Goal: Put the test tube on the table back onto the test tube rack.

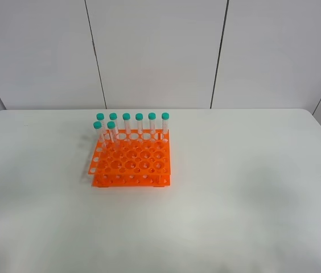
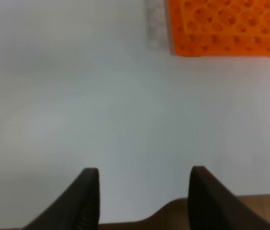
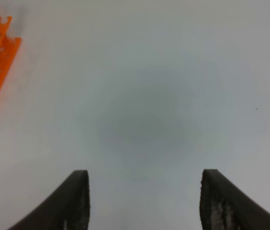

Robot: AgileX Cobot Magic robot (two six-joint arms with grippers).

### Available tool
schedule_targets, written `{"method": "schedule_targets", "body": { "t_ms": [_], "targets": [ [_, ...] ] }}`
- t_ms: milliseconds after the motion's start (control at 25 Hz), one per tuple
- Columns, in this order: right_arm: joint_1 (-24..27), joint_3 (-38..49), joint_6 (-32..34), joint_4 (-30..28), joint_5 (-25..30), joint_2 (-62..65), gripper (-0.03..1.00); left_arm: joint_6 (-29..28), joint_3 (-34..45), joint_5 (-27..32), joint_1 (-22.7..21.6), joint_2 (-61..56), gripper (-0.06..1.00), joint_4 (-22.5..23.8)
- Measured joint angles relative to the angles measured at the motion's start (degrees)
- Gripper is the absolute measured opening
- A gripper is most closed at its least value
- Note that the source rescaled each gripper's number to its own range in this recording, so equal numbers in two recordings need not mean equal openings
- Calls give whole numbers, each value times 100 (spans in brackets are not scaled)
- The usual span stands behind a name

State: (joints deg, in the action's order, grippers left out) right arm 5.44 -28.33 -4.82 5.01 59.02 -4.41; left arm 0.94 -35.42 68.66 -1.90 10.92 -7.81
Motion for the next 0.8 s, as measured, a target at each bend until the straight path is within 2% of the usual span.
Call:
{"method": "schedule_targets", "body": {
  "t_ms": [800],
  "targets": [
    [0,0,0,0,0,0,86,0,225,-80,0,-1006,41,79]
  ]
}}
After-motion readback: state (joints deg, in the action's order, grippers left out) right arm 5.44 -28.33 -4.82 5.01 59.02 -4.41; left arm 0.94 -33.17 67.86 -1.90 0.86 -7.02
